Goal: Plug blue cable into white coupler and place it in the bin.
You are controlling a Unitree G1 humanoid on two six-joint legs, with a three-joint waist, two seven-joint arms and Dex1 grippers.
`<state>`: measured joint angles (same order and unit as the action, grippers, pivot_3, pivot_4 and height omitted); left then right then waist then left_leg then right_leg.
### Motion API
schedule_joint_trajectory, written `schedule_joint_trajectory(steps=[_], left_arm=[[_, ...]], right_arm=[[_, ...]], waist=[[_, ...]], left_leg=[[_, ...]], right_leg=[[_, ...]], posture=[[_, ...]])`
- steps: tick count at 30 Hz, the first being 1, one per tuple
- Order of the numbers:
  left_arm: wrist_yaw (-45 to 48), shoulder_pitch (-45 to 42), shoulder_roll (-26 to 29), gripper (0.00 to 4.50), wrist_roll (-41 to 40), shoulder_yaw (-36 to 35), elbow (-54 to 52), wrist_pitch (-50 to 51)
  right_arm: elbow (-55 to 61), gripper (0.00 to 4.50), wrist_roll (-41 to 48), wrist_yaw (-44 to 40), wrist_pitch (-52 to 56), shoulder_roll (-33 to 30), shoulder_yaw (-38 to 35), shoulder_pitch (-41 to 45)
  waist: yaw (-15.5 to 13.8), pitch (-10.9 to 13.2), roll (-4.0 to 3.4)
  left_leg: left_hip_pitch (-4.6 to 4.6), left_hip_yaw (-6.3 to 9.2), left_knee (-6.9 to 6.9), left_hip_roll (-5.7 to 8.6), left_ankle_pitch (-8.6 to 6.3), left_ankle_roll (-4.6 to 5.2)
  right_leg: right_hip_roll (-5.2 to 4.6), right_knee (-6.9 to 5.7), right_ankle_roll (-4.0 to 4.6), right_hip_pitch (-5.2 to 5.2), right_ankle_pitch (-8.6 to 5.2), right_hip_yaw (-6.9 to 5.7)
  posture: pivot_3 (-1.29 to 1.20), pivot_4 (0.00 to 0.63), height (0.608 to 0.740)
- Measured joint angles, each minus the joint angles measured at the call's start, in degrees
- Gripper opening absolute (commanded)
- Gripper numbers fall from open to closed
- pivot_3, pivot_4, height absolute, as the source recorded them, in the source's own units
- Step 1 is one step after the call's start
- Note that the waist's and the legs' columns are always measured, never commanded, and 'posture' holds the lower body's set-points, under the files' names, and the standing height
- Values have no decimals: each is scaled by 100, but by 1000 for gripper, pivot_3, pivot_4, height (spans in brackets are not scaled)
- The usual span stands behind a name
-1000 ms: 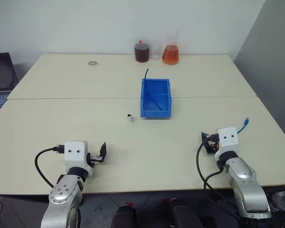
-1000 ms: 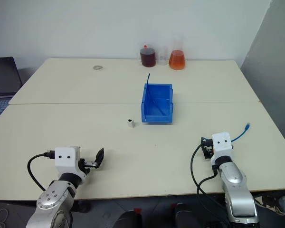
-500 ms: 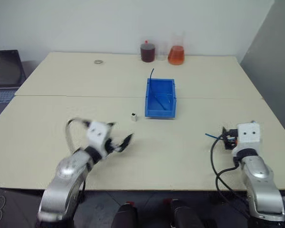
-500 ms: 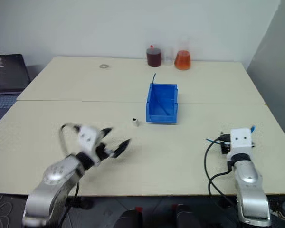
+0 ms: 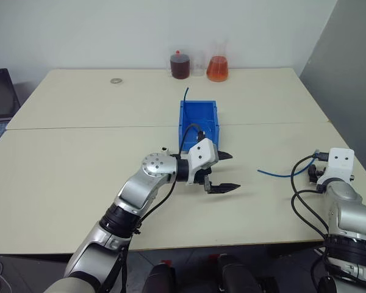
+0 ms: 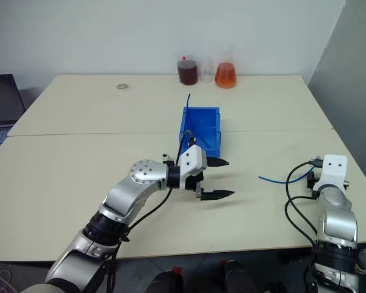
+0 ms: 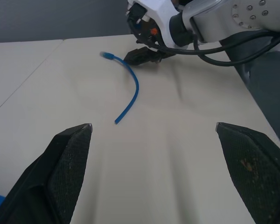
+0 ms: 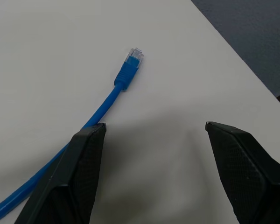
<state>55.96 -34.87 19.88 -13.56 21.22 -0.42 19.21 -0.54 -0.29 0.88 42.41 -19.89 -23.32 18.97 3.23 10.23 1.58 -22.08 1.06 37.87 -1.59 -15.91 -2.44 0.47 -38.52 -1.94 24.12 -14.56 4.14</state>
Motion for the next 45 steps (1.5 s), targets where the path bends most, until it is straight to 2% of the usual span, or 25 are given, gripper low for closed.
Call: schedule_joint_trajectory(steps=[8,15,21,28,29,38,42,43,45], left_arm=[[105,223,51,4500,81,34,-22,-70],[87,264,127,4500,86,24,-156,12],[84,266,141,4500,88,24,-200,45],[89,272,195,4500,99,24,-207,116],[92,272,207,4500,99,24,-207,148],[89,265,214,4500,108,24,-206,172],[84,264,211,4500,109,24,-206,176],[82,260,200,4500,109,24,-206,176],[78,250,173,4500,109,24,-206,176]], right_arm=[[-81,3626,175,321,-197,165,-41,202],[-249,3626,157,729,-479,145,-104,729],[-539,3626,190,799,-279,415,105,806],[-885,3626,332,1012,-11,475,-66,966],[-885,3241,403,1040,53,509,-142,1008],[-883,1312,603,955,56,569,-89,1034],[-881,233,600,844,1,481,98,964],[-884,42,597,839,-6,472,120,959],[-899,42,576,840,-38,446,186,948]], waist=[[-3,1,-1],[1,1,-2],[-4,1,-3],[-2,1,-3],[-2,1,-3],[-1,1,-3],[-1,1,-3],[-2,1,-3],[-3,1,-3]], left_leg=[[-1,1,4,0,0,0],[1,3,5,0,0,0],[-2,3,5,0,0,0],[-1,5,6,0,0,0],[0,5,6,0,0,0],[-1,6,5,0,0,0],[-1,6,6,0,0,0],[-1,6,6,0,0,0],[-1,5,6,0,0,0]], right_leg=[[-2,-4,-15,0,-9,0],[-1,-7,-15,-1,-9,-1],[-3,-7,0,0,0,-1],[-3,-7,-2,-1,0,-2],[-2,-7,-1,-1,0,-3],[-2,-7,-2,-1,-1,-3],[-2,-7,-2,-1,-1,-3],[-2,-7,-2,-1,-1,-3],[-2,-7,-3,-2,-1,-2]], posture=[[0,150,740],[0,150,740],[0,150,740],[0,150,740],[0,150,740],[0,150,740],[0,150,740],[0,150,740],[0,150,740]])
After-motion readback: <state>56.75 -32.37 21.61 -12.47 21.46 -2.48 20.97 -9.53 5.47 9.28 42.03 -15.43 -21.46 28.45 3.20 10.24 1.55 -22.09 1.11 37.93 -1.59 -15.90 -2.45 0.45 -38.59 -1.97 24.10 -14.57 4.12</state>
